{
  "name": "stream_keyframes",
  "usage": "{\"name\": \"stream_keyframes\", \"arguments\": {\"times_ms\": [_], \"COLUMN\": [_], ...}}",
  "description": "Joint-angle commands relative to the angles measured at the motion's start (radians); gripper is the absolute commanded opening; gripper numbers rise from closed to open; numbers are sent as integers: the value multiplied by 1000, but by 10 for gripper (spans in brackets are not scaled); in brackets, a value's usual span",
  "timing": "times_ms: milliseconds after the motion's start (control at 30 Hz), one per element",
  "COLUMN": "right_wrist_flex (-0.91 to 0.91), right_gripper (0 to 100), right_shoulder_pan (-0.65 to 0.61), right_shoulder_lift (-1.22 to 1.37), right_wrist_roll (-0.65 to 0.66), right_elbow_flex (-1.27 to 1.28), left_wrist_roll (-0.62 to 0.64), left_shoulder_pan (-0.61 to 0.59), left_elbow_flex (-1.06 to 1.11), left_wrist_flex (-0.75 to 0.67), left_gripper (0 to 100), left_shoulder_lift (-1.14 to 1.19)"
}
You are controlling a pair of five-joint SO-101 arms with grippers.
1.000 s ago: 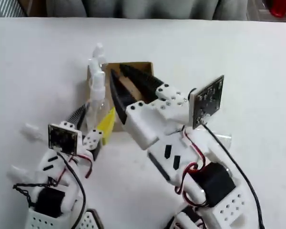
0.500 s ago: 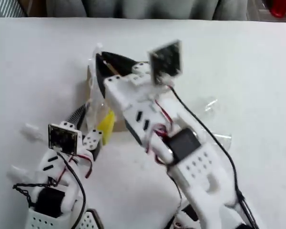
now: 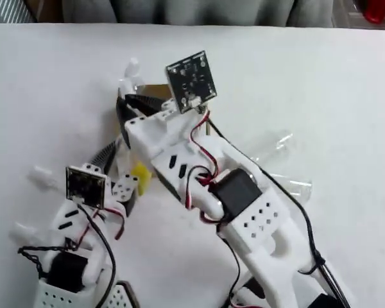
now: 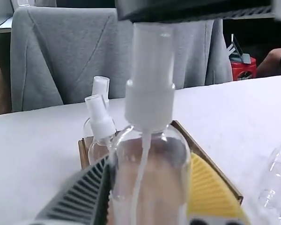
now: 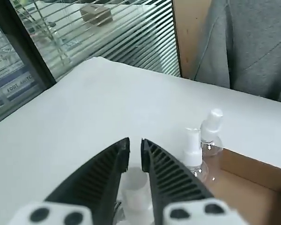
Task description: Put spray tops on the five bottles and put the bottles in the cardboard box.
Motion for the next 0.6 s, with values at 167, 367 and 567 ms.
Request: {"name": "stream_keyframes", "arguments": {"times_ms": [167,367,567], "right_wrist_flex": [-113,-87,153], "right_gripper": [17,16,16], "right_shoulder_pan": [50,119,157], "right_shoulder_lift": [-90,-191,-255], "right_wrist_roll": [-6,-6,-6], "right_elbow_flex": [-31,-21,-20], "left_wrist_roll": [11,14,15], "left_shoulder_pan": [5,5,5], "left_elbow_flex": [9,54,44], "left_wrist_flex": [-34,-104,-104], "left_gripper": [20,20,20], "left_shoulder_lift": [-7,-7,-7]}}
